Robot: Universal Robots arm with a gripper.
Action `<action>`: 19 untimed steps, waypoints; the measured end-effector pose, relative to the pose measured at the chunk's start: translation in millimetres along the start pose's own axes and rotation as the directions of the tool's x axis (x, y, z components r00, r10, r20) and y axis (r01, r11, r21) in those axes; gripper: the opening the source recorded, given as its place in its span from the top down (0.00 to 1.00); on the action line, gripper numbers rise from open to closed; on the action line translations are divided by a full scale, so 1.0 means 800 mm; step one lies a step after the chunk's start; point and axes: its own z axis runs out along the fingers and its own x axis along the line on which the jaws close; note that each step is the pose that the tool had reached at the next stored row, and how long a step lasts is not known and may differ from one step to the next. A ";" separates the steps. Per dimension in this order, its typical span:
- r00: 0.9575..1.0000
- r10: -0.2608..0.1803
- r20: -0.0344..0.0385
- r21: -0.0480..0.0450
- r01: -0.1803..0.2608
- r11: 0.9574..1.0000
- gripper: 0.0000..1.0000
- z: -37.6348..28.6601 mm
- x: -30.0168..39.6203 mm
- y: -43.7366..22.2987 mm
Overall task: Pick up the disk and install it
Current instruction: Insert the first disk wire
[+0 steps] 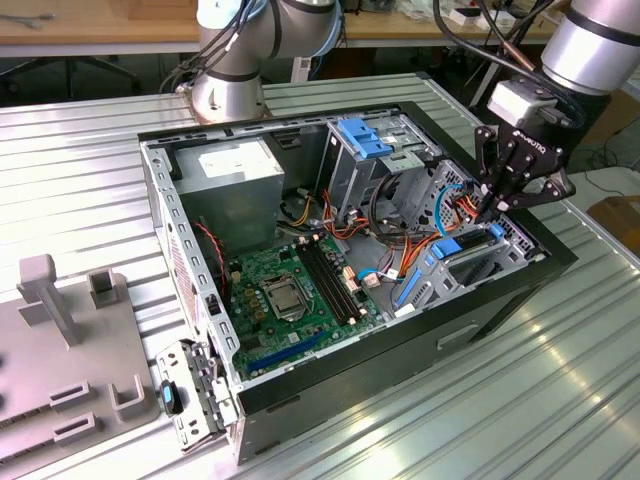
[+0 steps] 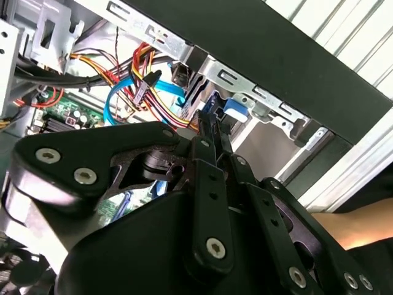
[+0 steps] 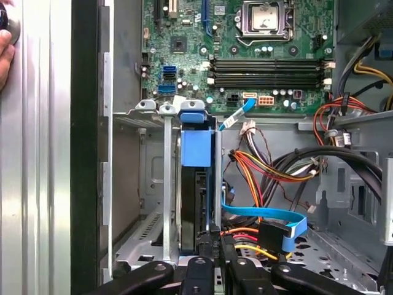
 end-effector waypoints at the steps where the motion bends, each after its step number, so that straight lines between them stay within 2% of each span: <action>1: 1.000 0.017 0.000 -0.001 -0.017 1.000 0.84 0.0005 0.0000 0.0000; 2: 0.999 0.043 0.000 -0.002 -0.043 0.999 0.84 0.0011 0.0001 0.0000; 6: 0.999 0.045 0.000 -0.002 -0.045 0.999 0.84 0.0025 0.0056 0.0007; 10: 1.000 0.017 0.000 -0.001 -0.017 1.000 0.84 0.0052 0.0066 0.0062; 16: 1.000 0.007 0.000 0.000 -0.007 1.000 0.84 0.0058 0.0073 0.0064; 19: 1.000 0.007 0.000 0.000 -0.007 1.000 0.84 0.0065 0.0104 0.0065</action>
